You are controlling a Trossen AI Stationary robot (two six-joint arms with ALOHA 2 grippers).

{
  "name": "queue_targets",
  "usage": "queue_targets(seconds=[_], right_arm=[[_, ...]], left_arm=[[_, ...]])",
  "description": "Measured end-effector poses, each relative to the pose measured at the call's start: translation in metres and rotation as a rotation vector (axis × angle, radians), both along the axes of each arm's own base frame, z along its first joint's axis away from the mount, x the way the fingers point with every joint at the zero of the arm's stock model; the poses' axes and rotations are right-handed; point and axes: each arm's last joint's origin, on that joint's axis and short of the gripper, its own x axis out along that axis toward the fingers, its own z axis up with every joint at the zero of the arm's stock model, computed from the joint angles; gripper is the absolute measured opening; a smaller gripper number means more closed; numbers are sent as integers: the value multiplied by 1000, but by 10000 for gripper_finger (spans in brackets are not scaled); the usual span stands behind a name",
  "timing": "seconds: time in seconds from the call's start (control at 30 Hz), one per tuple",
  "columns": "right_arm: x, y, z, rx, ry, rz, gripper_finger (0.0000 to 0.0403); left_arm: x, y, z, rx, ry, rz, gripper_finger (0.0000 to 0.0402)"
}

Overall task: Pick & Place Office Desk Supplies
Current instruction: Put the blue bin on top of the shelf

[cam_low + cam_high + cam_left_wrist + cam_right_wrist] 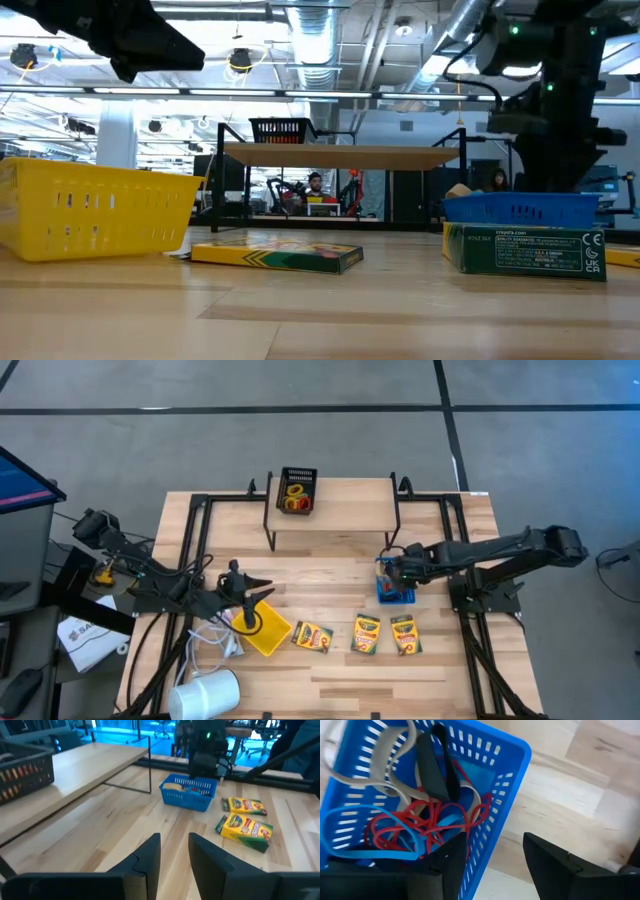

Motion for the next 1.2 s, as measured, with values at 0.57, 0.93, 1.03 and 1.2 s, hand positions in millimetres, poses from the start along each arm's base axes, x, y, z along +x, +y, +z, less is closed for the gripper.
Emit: queue_targets(seconds=[0.57,0.93,1.03,1.2], right_arm=[[7,-8,-15,65,-65,122,7],[27,-17,86,14,-154,195,3],[27,-29,122,-16,-206,182,2],[18,-63,173,-88,-307,73,1]], left_arm=[[1,0,2,-3,-17,-3,94],[1,0,3,-8,-24,-2,94],[1,0,3,-11,-29,-2,94],[2,-1,5,-20,-44,-2,94]])
